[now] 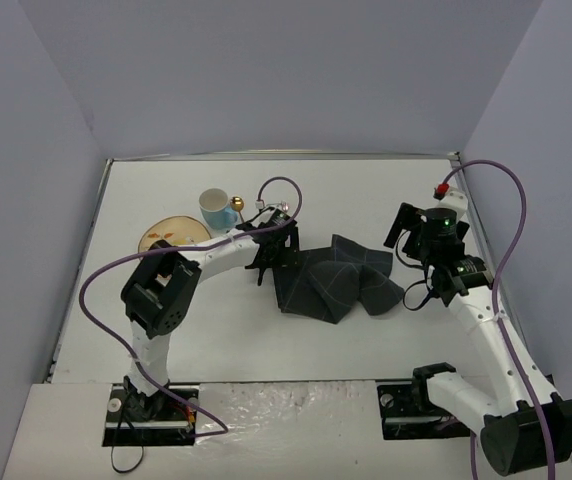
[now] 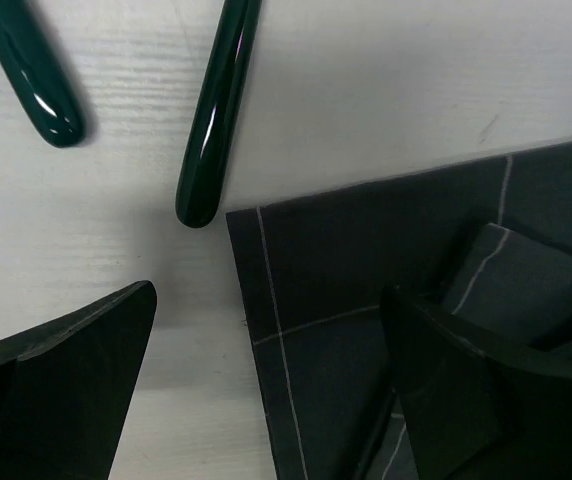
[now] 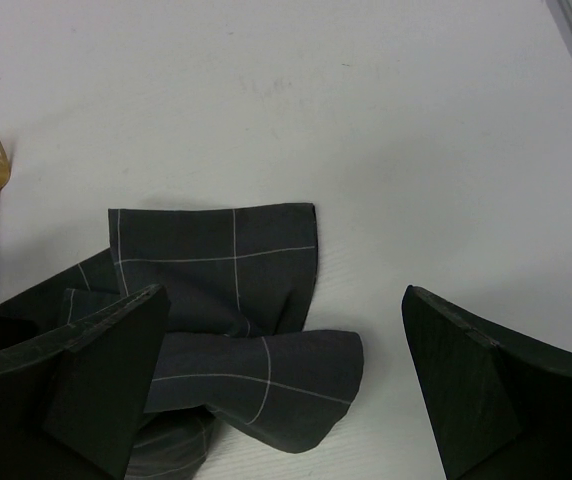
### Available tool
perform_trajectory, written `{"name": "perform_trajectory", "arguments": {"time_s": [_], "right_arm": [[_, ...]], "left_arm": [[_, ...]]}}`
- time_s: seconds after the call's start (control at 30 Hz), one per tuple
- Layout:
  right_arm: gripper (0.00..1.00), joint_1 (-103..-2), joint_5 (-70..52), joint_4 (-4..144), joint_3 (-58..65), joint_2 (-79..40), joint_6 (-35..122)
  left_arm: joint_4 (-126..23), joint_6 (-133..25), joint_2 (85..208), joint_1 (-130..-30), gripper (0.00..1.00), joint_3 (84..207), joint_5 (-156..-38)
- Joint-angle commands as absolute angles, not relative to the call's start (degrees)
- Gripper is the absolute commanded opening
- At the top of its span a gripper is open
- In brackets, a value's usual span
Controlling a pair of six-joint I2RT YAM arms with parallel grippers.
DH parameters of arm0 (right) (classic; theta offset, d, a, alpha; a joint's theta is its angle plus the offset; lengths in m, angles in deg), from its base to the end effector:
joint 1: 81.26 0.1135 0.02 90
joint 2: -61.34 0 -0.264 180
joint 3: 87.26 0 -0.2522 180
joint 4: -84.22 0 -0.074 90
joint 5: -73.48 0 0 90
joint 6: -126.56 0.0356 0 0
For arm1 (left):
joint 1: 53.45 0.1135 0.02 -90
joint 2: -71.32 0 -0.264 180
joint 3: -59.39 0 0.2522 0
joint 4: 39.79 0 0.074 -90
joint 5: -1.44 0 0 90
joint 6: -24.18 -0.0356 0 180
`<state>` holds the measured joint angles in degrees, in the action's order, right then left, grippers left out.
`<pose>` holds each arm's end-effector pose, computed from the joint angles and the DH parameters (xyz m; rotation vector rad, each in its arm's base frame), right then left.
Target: Set the dinner table for one person
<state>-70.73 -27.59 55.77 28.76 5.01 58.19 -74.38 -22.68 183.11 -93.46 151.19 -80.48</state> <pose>0.2229 0.0345 0.3281 0.3146 1.9055 0.1888 0.3236 -0.2651 0.1834 -0.1276 2.5563 -0.4070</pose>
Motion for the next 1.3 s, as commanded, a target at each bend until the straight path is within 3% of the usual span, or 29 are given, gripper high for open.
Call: {"name": "perform_trajectory", "arguments": {"time_s": [0.0,0.2,0.57,0.77,0.93,1.27], "right_arm": [[0.99,-71.1,-27.0,60.3,28.8,4.4,58.0],[0.99,-71.4,-26.8,62.0,29.9,3.2,57.8],[0.99,-74.6,-25.6,65.2,31.4,-3.8,58.9],[0.99,-75.8,-23.8,69.4,34.1,-10.4,60.7],[0.97,-76.1,-23.2,74.7,35.9,-15.4,62.7],[0.93,-76.4,-24.3,81.6,36.5,-24.3,64.8]], "left_arm": [[-74.8,-17.7,182.2,-93.0,0.87,155.0,-80.3],[-75.0,-17.2,185.8,-92.9,0.79,155.7,-80.0],[-78.2,-17.6,190.4,-93.3,0.50,158.1,-79.9],[-77.9,-17.7,191.1,-93.5,0.28,156.8,-80.2],[-77.7,-18.6,190.8,-93.4,0.02,156.2,-79.7],[-76.9,-20.7,188.7,-93.2,0.00,154.3,-78.6]]}}
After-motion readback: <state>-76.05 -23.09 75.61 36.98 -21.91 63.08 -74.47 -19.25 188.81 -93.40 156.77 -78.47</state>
